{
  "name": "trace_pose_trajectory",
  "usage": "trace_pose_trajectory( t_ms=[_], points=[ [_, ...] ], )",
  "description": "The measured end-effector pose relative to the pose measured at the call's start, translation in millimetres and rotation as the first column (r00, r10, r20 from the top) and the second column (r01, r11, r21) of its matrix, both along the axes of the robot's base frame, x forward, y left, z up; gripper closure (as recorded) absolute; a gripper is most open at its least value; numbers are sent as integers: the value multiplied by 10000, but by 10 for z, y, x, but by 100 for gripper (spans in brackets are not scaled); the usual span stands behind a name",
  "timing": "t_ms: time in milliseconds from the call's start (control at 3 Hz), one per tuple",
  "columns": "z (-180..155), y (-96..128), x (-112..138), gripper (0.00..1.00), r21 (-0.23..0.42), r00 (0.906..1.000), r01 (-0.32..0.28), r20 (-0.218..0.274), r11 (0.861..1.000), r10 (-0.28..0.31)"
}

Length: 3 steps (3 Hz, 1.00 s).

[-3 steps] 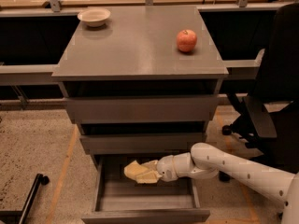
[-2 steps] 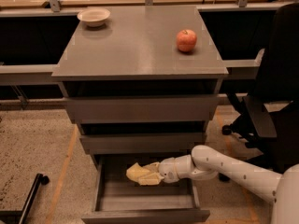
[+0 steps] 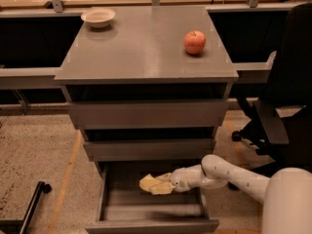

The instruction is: Place sponge into bottom drawer

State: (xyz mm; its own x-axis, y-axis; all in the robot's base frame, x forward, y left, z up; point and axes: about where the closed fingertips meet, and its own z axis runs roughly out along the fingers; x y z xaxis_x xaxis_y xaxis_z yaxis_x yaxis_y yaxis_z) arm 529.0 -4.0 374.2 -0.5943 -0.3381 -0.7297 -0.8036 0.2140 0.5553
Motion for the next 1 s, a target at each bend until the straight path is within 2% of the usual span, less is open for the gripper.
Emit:
trace_pose_trajectory(
  t_ms=[333,667,1000],
  points=[
    [-518,-271,374,100,-402,9989,126,-457,9991,-145],
    [-506,-287,437,100,-436,9993,165,-321,9989,-179],
    [-483,-227,391,100,-530,9998,-62,-212,9986,51]
  ],
)
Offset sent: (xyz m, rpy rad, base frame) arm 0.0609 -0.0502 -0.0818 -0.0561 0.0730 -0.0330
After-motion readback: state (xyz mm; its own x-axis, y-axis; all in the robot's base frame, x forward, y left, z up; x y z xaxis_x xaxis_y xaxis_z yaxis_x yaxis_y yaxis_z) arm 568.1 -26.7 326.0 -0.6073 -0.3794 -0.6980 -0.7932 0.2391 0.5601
